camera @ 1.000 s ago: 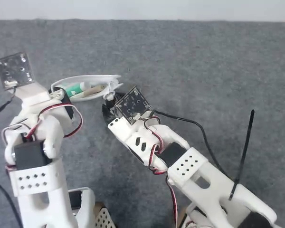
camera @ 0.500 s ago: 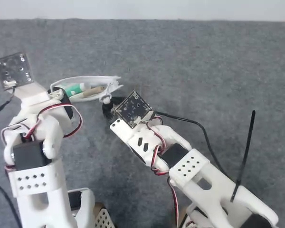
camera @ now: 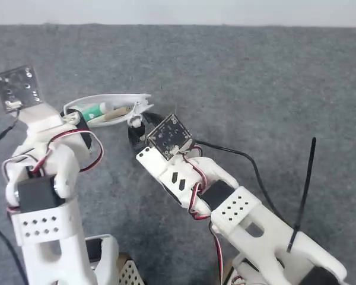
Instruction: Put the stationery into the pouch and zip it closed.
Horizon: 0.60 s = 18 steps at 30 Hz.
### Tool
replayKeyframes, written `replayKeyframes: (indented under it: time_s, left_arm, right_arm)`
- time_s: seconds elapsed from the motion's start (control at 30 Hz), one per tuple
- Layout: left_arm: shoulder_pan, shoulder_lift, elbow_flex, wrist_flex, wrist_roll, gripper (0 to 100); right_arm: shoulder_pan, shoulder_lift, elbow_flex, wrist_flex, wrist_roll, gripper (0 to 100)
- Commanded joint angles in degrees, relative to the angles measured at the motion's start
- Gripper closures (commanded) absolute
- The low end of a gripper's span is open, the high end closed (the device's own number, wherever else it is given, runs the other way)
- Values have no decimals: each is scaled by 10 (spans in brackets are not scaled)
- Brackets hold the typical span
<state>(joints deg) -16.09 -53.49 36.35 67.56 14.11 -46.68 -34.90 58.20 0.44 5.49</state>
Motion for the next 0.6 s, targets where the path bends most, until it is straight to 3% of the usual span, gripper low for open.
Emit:
replayKeyframes:
  time_s: [0.0,0.2,0.37,0.57]
  left_arm:
    - [-2,-18,-6,-22,-5,988]
    - [-2,-18,-6,-22,-6,988]
    - [-2,-17,-5,-21,-17,988]
    - [-2,-18,5,-33,-16,988]
  right_arm:
    - [-4,-18,-5,-14,-6,864]
    - [-4,24,-5,-59,-2,868]
    - [-2,7,-4,-59,-1,996]
    - [-2,-81,-3,42,0,993]
